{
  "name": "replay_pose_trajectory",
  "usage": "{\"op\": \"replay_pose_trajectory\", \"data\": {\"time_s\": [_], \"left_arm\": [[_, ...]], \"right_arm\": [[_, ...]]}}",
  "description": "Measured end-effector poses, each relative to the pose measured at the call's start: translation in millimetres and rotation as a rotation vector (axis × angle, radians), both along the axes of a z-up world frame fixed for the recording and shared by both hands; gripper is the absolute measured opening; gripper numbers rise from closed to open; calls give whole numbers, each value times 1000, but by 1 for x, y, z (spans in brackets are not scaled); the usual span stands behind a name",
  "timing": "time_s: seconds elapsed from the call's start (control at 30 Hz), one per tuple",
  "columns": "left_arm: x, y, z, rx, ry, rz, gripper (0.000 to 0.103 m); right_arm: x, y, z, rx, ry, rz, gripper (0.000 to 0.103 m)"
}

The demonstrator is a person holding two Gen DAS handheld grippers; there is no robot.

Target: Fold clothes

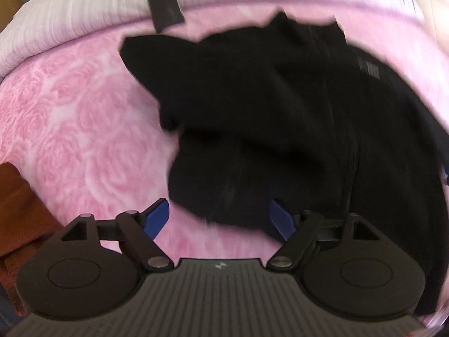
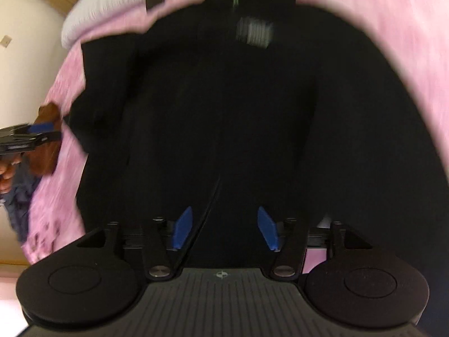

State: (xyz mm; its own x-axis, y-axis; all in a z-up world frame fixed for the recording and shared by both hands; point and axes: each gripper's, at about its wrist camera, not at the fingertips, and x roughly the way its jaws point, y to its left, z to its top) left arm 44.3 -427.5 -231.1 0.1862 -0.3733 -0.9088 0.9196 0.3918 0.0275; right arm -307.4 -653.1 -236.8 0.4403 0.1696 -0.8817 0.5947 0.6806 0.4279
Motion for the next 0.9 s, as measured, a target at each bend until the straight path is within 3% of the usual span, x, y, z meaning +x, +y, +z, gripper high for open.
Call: {"op": "replay_pose_trajectory", "data": {"time_s": [0.1, 0.23, 0.33, 0.47, 0.5, 0.6, 0.63, 0.7, 0.73, 0.77, 0.83, 0.9], "left_arm": [[-5, 18, -24, 23, 31, -26, 76], [-7, 37, -36, 6, 46, -91, 76], [2, 40, -38, -26, 49, -113, 77], [21, 31, -38, -71, 128, -120, 78], [26, 29, -38, -83, 148, -122, 78], [41, 23, -37, -116, 208, -128, 78], [45, 21, -37, -128, 227, -129, 77], [55, 17, -37, -150, 267, -133, 58], [60, 15, -37, -162, 287, -135, 37], [65, 13, -37, -173, 307, -137, 26], [73, 10, -36, -192, 345, -140, 10], [62, 24, -19, -158, 355, -138, 7]], "right_arm": [[-35, 43, -14, 97, 35, -116, 61], [-69, 83, -31, 206, 14, -306, 67], [-77, 115, -43, 268, -42, -365, 67], [-74, 141, -53, 301, -87, -430, 67], [-74, 148, -56, 308, -98, -446, 61], [-79, 148, -58, 317, -86, -488, 26], [-83, 146, -59, 335, -89, -499, 21], [-89, 140, -53, 332, -102, -472, 17], [-92, 137, -49, 331, -108, -457, 16], [-93, 133, -42, 326, -115, -433, 15], [-96, 122, -26, 304, -118, -374, 14], [-99, 109, -7, 269, -109, -305, 14]]}}
